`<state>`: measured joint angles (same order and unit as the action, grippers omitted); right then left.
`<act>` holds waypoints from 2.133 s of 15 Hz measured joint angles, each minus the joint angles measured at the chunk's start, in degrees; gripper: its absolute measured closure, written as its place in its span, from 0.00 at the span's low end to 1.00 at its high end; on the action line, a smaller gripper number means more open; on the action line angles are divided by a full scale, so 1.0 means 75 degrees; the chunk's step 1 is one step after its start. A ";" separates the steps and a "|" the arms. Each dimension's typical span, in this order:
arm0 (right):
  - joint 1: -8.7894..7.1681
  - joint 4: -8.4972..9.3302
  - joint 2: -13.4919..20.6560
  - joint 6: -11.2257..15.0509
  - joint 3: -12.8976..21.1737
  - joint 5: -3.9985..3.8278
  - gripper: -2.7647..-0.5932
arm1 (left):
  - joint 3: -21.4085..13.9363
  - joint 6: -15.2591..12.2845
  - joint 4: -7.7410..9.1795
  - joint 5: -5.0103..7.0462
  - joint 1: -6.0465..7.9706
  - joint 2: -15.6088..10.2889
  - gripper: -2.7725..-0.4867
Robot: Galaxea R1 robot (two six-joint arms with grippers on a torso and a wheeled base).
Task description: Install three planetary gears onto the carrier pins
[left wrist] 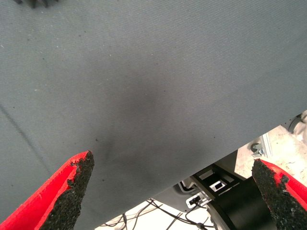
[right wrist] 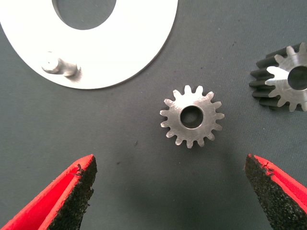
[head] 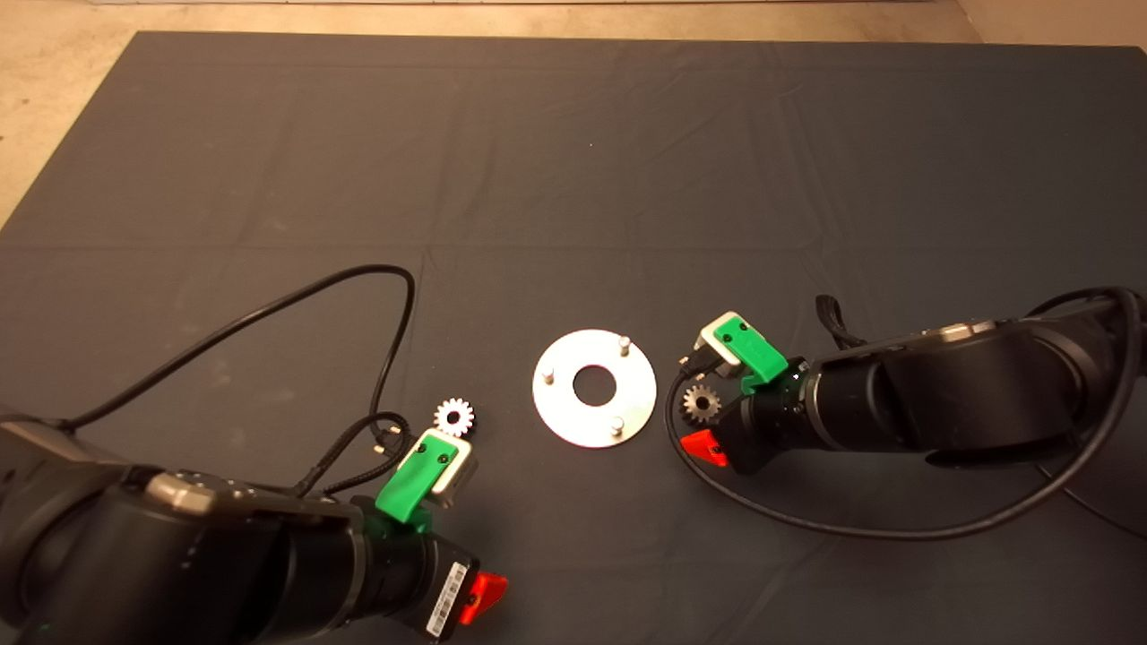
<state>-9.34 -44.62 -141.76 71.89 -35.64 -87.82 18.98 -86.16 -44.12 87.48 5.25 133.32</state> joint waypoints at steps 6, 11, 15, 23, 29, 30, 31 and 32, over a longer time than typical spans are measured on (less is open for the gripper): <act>0.0545 -0.0383 0.0002 -0.0269 -0.0393 0.0000 0.21 | 0.0000 0.0008 -0.0034 -0.0001 0.0000 0.0000 0.18; 0.0772 -0.0717 0.0002 -0.0533 -0.0580 0.0000 0.21 | 0.0000 0.0008 -0.0099 0.0000 0.0002 0.0000 0.18; 0.0886 -0.0831 0.0008 -0.0669 -0.0722 -0.0003 0.21 | 0.0000 0.0011 -0.0141 -0.0003 0.0002 0.0002 0.18; 0.0883 -0.1074 0.0067 -0.0760 -0.0823 0.0000 0.21 | 0.0000 0.0011 -0.0154 0.0000 0.0002 0.0000 0.18; 0.0879 -0.1122 0.0057 -0.0757 -0.0827 0.0000 0.21 | 0.0000 0.0011 -0.0154 -0.0003 0.0000 0.0002 0.18; 0.0879 -0.1152 0.0041 -0.0757 -0.0829 -0.0010 0.21 | 0.0000 0.0008 -0.0154 0.0000 0.0002 0.0002 0.18; 0.0872 -0.1191 0.0005 -0.0754 -0.0827 0.0000 0.21 | 0.0000 0.0010 -0.0154 -0.0003 0.0002 0.0002 0.18; 0.0860 -0.1232 -0.0024 -0.0754 -0.0828 -0.0003 0.21 | 0.0000 0.0011 -0.0154 -0.0003 0.0002 0.0002 0.18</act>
<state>-2.89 -53.86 -141.95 66.23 -41.85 -87.85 18.98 -86.08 -45.28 87.46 5.27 133.33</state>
